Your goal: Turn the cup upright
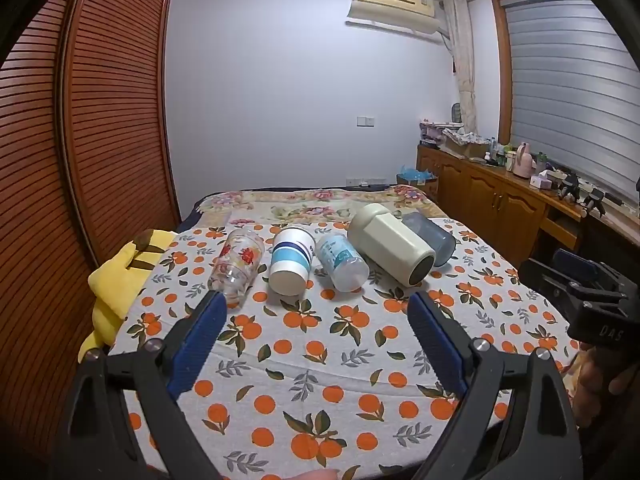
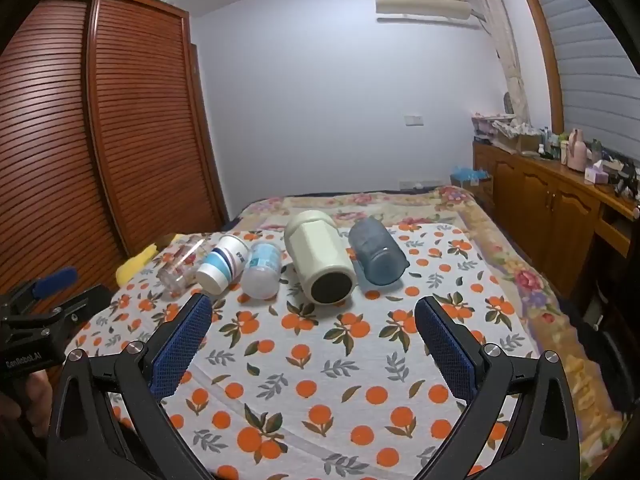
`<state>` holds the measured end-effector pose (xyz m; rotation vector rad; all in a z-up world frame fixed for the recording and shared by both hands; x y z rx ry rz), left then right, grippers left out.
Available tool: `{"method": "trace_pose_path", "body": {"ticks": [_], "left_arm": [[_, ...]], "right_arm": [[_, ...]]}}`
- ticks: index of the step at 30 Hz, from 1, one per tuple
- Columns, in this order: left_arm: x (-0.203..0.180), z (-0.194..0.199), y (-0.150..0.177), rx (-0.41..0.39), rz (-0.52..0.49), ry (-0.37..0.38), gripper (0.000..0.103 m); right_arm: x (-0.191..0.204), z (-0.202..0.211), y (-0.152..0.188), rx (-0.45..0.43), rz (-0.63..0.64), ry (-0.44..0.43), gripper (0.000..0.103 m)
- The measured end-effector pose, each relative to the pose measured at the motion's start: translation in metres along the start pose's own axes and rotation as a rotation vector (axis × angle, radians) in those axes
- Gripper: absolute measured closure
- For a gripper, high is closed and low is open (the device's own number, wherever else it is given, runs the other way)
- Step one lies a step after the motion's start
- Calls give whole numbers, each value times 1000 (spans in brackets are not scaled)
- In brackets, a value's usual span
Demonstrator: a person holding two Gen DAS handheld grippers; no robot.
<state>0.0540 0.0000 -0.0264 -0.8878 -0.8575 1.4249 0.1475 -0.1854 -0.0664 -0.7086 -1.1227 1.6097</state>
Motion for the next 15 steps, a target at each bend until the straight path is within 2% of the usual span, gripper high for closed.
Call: {"method": "trace_pose_path", "body": {"ticks": [15], "left_arm": [[2, 3, -1, -9, 6, 4, 10]], "right_arm": [[0, 3, -1, -7, 5, 3, 0]]}}
Point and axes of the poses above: each gripper's, at about its wrist camera, not at the fingertips, and z roughly against the way its jaws point, x to its left, y to its underside, the point moved 6 cm from there along -z, roughly the way its jaws point, and after that the axes turned 1 degree about z, right-handed, at the moved point
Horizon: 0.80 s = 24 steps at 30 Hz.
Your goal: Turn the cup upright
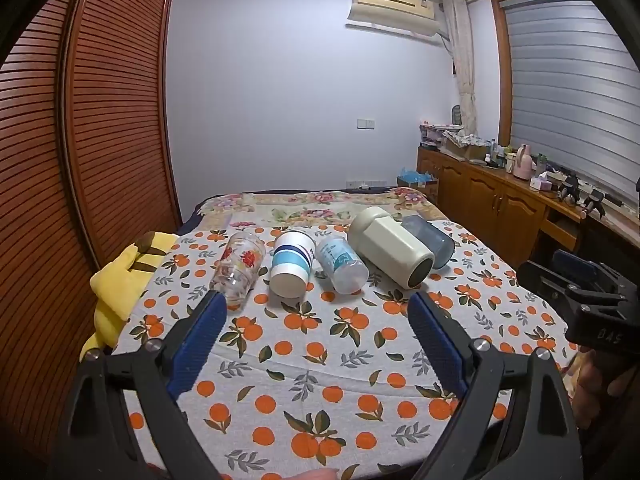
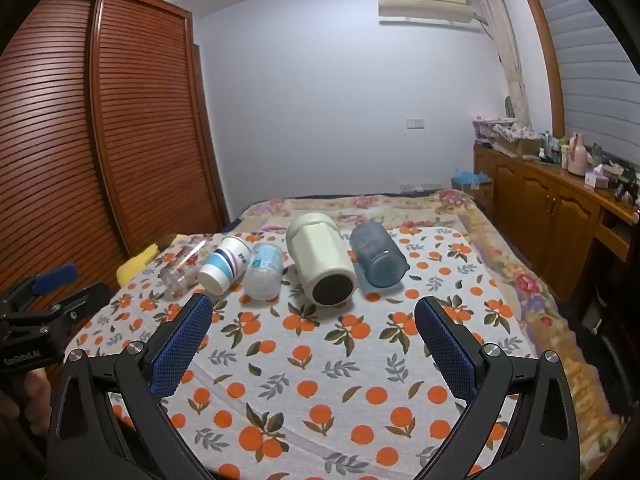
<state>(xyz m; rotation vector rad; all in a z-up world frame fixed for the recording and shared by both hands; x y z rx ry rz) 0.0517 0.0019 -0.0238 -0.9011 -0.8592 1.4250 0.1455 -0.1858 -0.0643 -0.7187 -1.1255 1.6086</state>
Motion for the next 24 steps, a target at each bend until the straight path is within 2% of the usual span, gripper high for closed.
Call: {"method": "trace_pose_path", "body": {"ticks": [24], "left_arm": [[-6, 5, -4, -6, -3, 1, 10]], "right_arm": [[0, -1, 0, -1, 0, 0, 0]]}}
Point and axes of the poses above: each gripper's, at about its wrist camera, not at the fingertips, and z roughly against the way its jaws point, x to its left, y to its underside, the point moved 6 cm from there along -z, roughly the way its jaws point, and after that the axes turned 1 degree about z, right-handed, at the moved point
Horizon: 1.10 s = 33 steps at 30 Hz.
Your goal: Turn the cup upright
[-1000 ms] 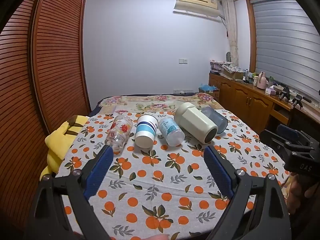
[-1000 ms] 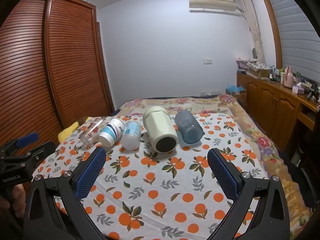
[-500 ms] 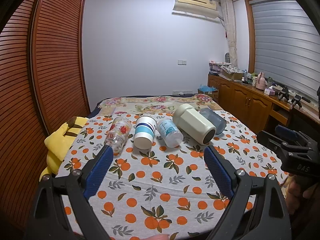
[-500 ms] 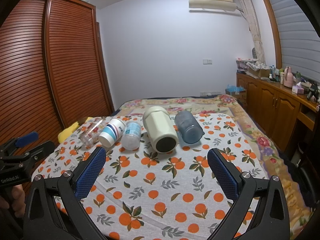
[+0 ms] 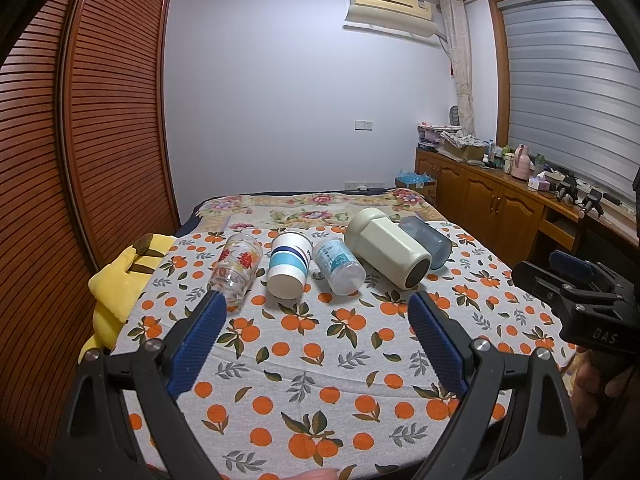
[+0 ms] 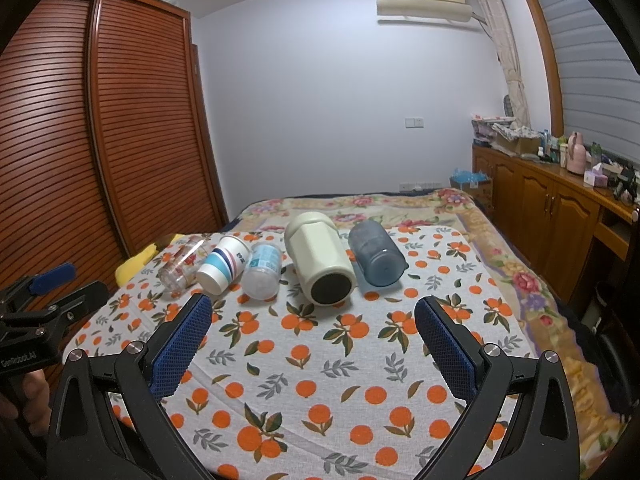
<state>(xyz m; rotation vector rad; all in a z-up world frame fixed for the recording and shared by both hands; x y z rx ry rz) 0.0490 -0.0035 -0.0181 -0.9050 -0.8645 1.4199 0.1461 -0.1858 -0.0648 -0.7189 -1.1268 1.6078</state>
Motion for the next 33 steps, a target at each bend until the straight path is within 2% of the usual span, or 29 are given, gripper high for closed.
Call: {"method": "trace_pose_path", "body": {"ticks": [33], "left_arm": [[-5, 3, 2, -2, -10, 9, 10]], "right_arm": [[1, 1, 1, 2, -2, -3, 0]]}}
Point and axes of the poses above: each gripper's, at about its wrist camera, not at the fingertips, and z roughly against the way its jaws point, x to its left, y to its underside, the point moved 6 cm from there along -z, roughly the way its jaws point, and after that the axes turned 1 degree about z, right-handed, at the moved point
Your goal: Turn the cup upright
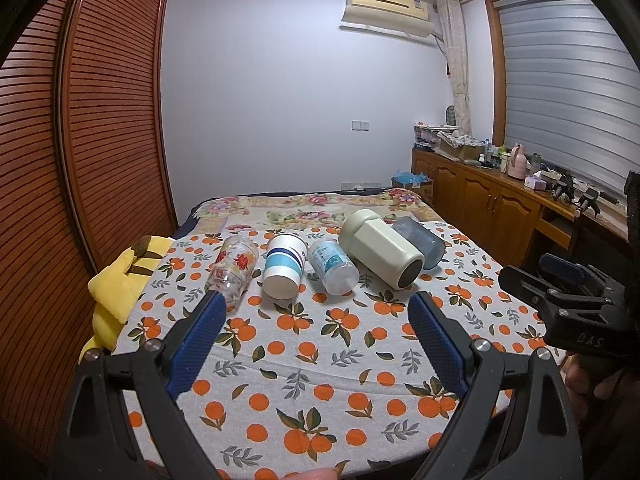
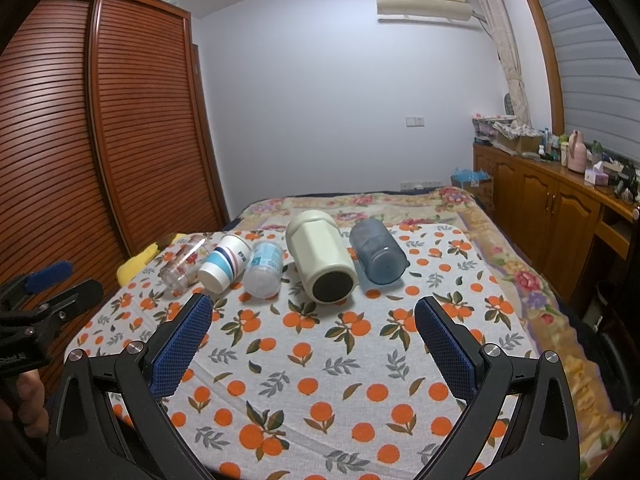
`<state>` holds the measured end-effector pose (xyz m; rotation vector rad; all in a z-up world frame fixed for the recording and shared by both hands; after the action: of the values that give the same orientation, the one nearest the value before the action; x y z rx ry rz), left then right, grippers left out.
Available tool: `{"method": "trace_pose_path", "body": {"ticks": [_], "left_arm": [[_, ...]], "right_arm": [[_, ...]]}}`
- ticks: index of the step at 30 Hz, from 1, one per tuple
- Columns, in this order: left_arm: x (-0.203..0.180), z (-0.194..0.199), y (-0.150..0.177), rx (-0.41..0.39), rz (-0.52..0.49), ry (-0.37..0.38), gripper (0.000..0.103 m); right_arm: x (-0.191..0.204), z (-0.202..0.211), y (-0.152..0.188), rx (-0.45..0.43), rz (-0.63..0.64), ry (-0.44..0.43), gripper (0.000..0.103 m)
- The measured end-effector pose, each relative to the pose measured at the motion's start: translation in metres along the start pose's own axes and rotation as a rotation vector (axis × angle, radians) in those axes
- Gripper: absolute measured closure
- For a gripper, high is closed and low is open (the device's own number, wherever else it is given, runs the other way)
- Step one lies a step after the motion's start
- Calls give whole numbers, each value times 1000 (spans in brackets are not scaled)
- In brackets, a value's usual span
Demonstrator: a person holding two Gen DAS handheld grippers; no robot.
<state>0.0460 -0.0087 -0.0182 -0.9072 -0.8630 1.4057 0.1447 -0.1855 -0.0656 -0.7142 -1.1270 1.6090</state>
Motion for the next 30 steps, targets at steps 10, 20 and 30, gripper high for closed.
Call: {"method": "trace_pose_path", "body": {"ticks": [10, 20, 30], "left_arm": [[0, -1, 1, 2, 0, 2, 10], [2, -14, 6, 45, 11, 17, 10], [-1, -62, 7, 125, -26, 55, 10]], "right_arm": [[0, -2, 0, 2, 0, 0, 0], [-15, -20, 15, 36, -12, 22, 0], [-28, -52, 11, 71, -7, 19, 0]]}}
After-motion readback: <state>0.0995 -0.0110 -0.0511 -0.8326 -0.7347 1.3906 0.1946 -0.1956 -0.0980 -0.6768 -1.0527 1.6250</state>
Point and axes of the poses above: each gripper's, at about its wrist camera, not at the fingertips, and z roughly against the way its jaws point, x to its left, y to its underside, the point moved 6 cm from there along -z, roughly the way its jaws point, and after that the axes turned 1 degree about z, right-handed, at the moved point
